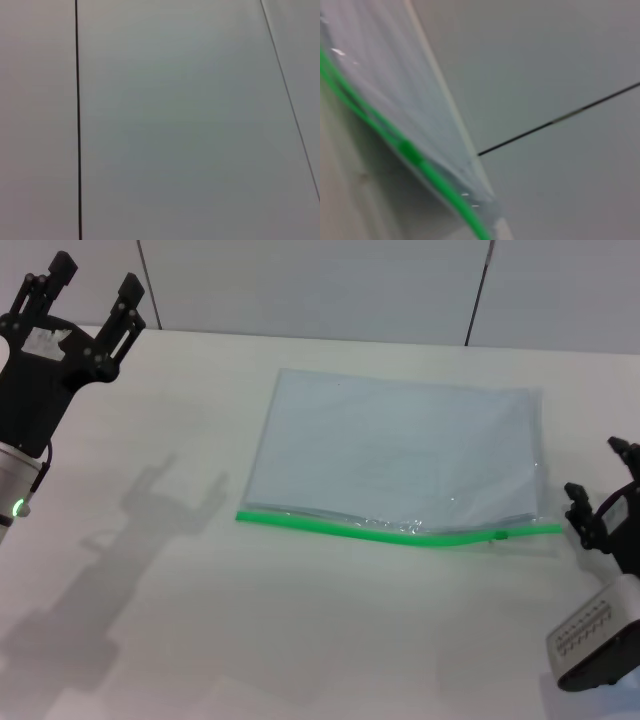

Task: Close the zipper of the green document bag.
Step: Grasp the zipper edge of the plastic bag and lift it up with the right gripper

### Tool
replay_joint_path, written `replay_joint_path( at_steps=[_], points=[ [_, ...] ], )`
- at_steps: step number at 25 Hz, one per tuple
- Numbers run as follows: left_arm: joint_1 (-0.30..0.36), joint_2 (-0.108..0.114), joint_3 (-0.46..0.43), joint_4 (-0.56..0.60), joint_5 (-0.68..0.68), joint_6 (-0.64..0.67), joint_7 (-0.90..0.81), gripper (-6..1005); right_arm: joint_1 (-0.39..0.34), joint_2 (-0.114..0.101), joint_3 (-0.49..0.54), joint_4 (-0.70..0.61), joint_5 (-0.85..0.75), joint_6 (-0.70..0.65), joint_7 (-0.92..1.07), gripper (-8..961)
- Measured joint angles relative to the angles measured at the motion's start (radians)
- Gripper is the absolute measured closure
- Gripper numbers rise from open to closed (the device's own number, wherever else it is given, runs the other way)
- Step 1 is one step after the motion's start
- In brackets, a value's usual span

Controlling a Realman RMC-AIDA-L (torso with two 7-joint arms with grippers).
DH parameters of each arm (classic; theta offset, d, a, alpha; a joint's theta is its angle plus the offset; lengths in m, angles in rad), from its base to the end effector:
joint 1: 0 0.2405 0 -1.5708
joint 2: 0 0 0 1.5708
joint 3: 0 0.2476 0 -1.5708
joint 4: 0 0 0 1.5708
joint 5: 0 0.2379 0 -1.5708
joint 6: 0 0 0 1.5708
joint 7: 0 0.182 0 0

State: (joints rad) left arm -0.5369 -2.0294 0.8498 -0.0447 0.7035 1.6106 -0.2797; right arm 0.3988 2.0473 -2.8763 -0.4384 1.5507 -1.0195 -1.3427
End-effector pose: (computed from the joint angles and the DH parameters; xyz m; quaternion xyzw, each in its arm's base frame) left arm -0.2827 0.3707 0.0228 -0.6957 -0.0815 -0.4323 0.5679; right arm 0.3343 0.3442 -0.0985 -0.7669 -0.1472 -0.1406 0.6086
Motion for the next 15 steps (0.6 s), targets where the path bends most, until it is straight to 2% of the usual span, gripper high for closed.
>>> replay_joint_path(
  at_steps=[5,15],
  points=[
    [0.0,0.0,0.0,0.0,-0.006,0.0,0.0,355,0.006,0.0,0.0,-0.027,-0.009,0.049,-0.042,195],
    [0.0,0.0,0.0,-0.004,-0.006,0.0,-0.001,362,0.011,0.001,0.0,-0.073,-0.126,0.075,-0.064,198]
  ],
)
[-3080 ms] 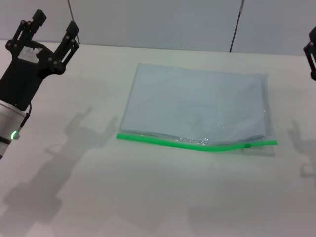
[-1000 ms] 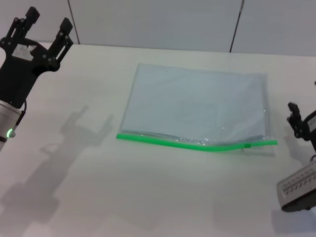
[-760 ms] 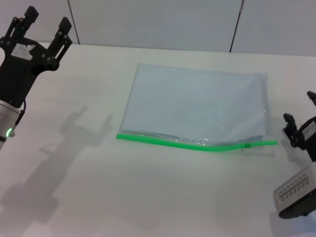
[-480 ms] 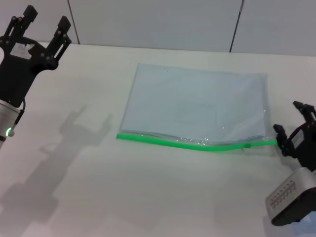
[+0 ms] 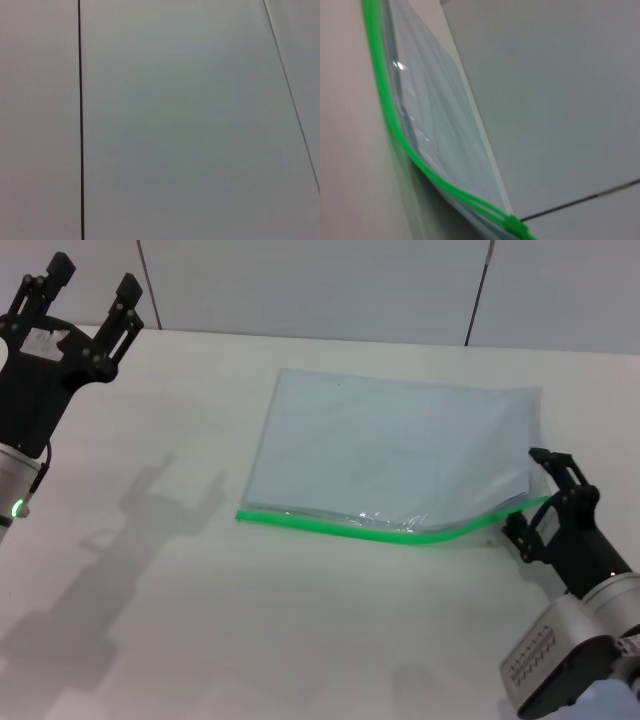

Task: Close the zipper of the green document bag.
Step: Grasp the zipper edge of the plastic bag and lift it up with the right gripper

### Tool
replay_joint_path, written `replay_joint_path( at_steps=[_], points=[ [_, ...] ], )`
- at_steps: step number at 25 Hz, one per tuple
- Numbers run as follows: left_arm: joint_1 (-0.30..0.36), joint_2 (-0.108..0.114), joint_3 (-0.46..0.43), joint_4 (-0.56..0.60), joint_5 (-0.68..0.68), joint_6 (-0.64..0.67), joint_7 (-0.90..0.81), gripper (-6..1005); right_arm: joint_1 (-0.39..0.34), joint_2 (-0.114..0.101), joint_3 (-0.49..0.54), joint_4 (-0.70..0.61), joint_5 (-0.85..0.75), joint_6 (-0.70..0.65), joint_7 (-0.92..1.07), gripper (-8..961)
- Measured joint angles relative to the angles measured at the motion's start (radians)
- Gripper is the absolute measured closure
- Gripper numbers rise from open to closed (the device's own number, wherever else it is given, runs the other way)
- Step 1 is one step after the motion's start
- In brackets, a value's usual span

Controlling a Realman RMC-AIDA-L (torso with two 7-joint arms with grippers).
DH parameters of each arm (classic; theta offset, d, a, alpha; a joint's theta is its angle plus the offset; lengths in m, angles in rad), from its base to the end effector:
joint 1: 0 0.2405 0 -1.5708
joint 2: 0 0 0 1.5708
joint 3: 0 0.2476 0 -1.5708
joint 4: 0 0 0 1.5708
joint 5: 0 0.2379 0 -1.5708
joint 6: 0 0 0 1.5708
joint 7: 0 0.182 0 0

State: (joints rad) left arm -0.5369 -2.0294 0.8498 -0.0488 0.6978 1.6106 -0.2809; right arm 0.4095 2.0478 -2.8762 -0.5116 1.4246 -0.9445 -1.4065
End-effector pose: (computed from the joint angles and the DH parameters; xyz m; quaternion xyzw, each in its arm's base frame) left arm -0.2837 0.3704 0.0229 -0.6940 -0.0845 -0.4325 0.5693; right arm 0.3024 0.3383 -0.1330 -0.7957 -0.2112 -0.1166 0.5555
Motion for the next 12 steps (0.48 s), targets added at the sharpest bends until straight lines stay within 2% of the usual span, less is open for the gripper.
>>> replay_joint_path(
  at_steps=[12],
  points=[
    [0.0,0.0,0.0,-0.002,0.0,-0.001,0.0,371,0.011,0.0,0.0,-0.008,-0.007,0.012,-0.102,202]
  ],
)
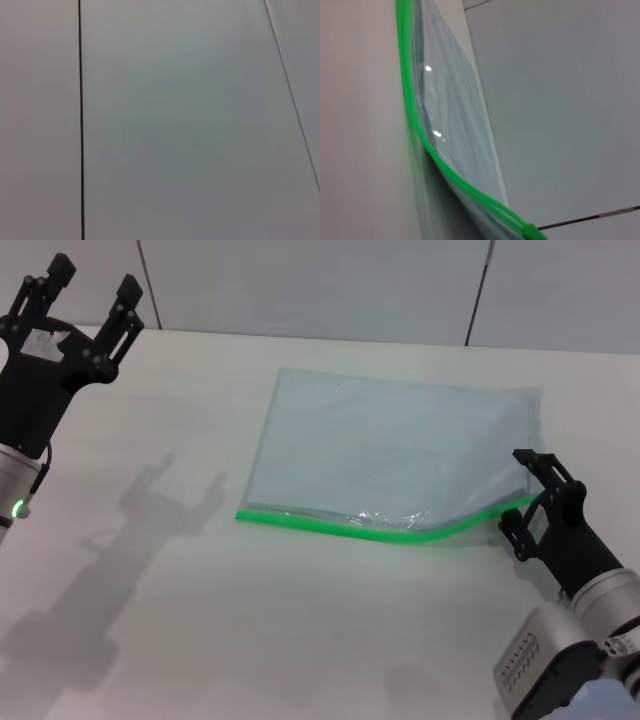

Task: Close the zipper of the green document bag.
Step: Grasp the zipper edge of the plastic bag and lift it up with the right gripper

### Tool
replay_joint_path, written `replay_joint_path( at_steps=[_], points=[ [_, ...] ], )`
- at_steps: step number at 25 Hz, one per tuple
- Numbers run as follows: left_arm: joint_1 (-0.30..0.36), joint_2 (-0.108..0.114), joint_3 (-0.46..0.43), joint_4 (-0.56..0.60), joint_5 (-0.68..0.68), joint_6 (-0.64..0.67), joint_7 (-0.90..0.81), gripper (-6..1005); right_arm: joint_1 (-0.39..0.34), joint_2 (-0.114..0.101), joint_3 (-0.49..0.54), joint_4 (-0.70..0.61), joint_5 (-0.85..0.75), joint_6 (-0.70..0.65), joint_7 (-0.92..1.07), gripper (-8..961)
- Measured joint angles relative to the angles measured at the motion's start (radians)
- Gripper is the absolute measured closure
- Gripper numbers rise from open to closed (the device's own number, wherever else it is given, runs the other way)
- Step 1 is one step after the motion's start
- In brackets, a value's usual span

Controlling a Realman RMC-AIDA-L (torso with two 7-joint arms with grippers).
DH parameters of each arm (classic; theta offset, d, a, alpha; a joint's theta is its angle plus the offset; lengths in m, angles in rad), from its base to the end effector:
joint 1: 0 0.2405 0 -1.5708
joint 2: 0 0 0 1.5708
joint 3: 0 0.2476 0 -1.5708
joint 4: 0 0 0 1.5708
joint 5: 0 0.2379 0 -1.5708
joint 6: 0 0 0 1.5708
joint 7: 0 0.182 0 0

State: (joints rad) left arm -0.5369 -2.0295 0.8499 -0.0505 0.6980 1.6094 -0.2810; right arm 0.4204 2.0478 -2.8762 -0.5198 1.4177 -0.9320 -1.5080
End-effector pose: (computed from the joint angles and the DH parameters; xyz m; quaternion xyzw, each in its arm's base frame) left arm -0.2840 0.3703 0.0224 -0.6943 -0.0858 -0.4320 0.5691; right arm 0.2968 0.3403 -0.1366 -0.7868 -0.2564 -0.1387 0.5440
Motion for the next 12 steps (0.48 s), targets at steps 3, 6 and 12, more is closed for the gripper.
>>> replay_joint_path(
  at_steps=[3,6,12],
  points=[
    [0.0,0.0,0.0,0.0,0.0,-0.001,0.0,374,0.001,0.0,0.0,-0.001,-0.002,0.001,-0.002,203],
    [0.0,0.0,0.0,0.0,0.0,-0.008,0.0,376,0.001,0.0,0.0,-0.002,-0.005,0.002,-0.003,349],
    [0.0,0.0,0.0,0.001,0.0,-0.013,0.0,380,0.002,0.0,0.0,-0.017,-0.011,0.008,-0.005,619]
  ],
)
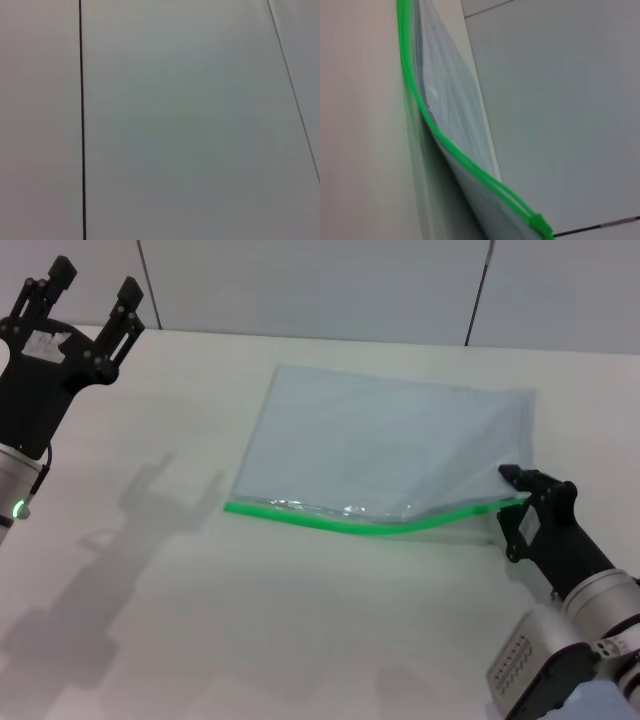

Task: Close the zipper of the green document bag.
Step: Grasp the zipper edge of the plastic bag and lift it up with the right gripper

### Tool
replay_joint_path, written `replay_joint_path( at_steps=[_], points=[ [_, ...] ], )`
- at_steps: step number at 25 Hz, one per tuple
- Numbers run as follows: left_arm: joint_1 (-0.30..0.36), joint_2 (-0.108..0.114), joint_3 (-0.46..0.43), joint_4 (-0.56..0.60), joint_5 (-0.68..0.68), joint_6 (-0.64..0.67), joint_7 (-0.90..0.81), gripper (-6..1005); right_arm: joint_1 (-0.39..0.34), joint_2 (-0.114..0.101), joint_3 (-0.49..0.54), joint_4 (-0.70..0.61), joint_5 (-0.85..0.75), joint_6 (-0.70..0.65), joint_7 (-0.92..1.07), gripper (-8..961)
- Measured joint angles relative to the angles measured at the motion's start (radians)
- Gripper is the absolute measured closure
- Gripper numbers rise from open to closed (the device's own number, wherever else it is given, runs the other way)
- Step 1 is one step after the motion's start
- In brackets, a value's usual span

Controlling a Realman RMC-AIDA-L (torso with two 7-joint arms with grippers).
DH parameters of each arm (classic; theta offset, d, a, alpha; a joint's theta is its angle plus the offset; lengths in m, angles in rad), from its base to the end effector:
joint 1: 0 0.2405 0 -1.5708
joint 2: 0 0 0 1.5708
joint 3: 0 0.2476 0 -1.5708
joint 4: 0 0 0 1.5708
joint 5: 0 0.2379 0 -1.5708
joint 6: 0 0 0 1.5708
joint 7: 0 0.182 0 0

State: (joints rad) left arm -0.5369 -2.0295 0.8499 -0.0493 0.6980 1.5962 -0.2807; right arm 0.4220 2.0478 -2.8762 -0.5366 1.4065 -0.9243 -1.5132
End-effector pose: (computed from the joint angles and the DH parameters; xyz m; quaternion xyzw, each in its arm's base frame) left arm -0.2857 0.3715 0.0215 -0.6960 -0.0895 -0.4275 0.5700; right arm 0.2906 0.3390 -0.1412 -0.7897 -0.2611 -0.1314 0.5393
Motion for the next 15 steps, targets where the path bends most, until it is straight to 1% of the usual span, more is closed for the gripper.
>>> replay_joint_path(
  at_steps=[1,7,15],
  points=[
    [0.0,0.0,0.0,0.0,0.0,-0.002,0.0,381,0.0,0.0,0.0,-0.004,-0.001,0.006,0.0,662],
    [0.0,0.0,0.0,0.002,0.0,-0.012,0.0,386,0.012,0.0,0.0,-0.027,-0.001,0.061,-0.001,792],
    [-0.001,0.0,0.007,0.003,0.005,-0.023,0.006,392,0.024,0.0,0.002,-0.056,0.027,0.078,-0.001,822]
  ],
)
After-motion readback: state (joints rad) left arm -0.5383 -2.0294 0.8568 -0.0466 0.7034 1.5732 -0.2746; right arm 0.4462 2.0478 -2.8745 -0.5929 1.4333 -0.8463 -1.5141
